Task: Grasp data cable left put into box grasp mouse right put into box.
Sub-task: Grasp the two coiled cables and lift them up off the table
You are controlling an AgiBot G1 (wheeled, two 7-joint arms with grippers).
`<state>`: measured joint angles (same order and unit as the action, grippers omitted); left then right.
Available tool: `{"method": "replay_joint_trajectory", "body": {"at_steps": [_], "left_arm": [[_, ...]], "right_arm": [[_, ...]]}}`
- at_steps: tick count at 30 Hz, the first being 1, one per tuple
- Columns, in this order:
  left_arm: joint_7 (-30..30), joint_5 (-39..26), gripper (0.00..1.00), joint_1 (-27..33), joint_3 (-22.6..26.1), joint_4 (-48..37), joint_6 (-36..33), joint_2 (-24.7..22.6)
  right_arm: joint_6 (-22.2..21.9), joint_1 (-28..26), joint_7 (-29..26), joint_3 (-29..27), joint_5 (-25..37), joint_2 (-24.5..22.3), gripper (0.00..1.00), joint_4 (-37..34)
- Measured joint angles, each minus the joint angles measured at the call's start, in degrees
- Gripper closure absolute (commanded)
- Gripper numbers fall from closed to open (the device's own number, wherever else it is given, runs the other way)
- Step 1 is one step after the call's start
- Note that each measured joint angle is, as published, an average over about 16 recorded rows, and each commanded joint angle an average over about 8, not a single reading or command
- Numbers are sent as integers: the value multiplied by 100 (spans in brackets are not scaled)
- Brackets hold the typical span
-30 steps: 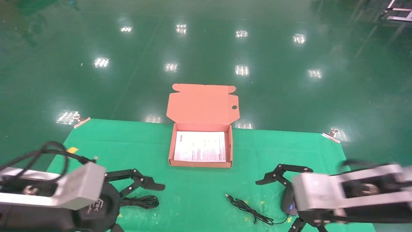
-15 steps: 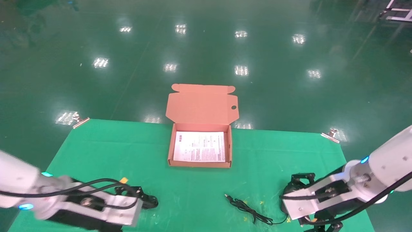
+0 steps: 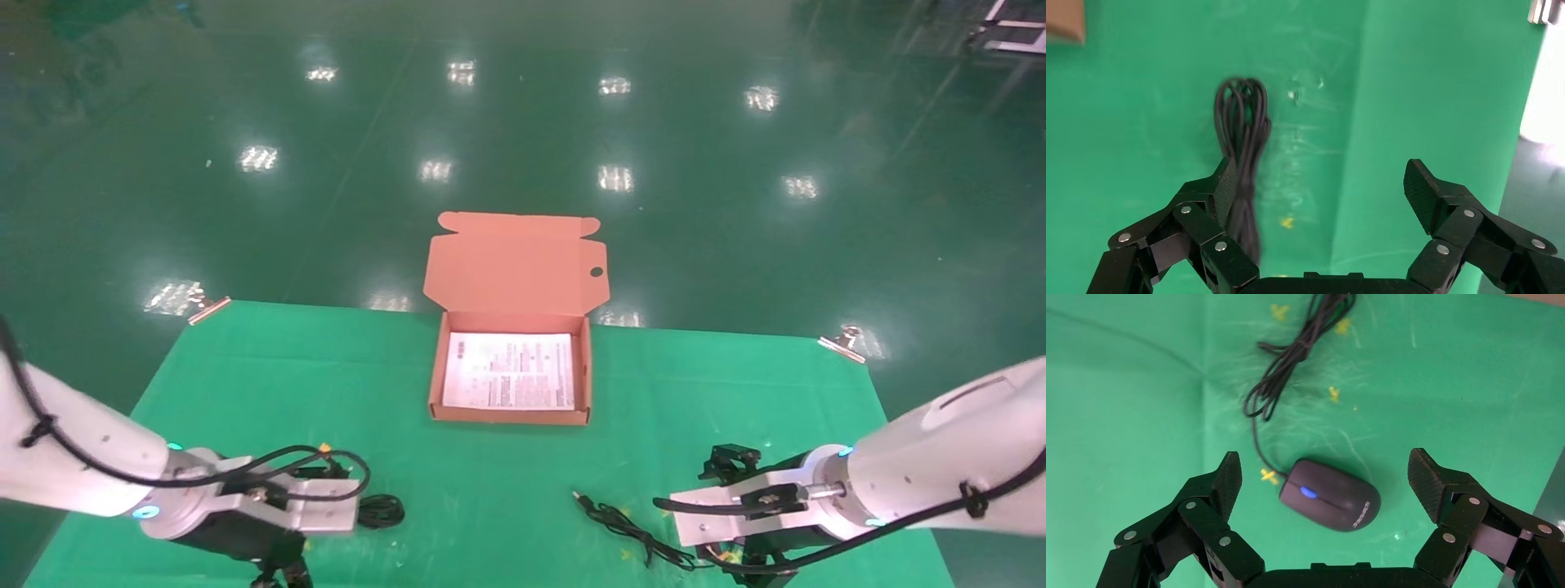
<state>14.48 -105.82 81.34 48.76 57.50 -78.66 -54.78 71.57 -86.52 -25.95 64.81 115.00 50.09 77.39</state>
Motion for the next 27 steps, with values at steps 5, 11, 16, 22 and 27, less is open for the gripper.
{"method": "replay_joint_trajectory", "body": {"at_steps": [5,11,16,22,27], "left_arm": [[25,-128,0,59,15,-811,249,-269],[-77,-175,0,164,3,-1713,521,-581],[-229,-191,0,253,-8,-2330,720,-810],[-459,-204,0,356,-10,-2895,900,-1032],[-663,-213,0,432,-6,-3284,1011,-1177]], "right_arm": [[-444,288,-395,20,377,121,0,-37],[-816,551,-782,31,697,274,0,-130],[-1034,697,-970,28,830,391,0,-271],[-1202,780,-999,15,817,521,0,-506],[-1302,806,-922,5,736,630,0,-729]]}}
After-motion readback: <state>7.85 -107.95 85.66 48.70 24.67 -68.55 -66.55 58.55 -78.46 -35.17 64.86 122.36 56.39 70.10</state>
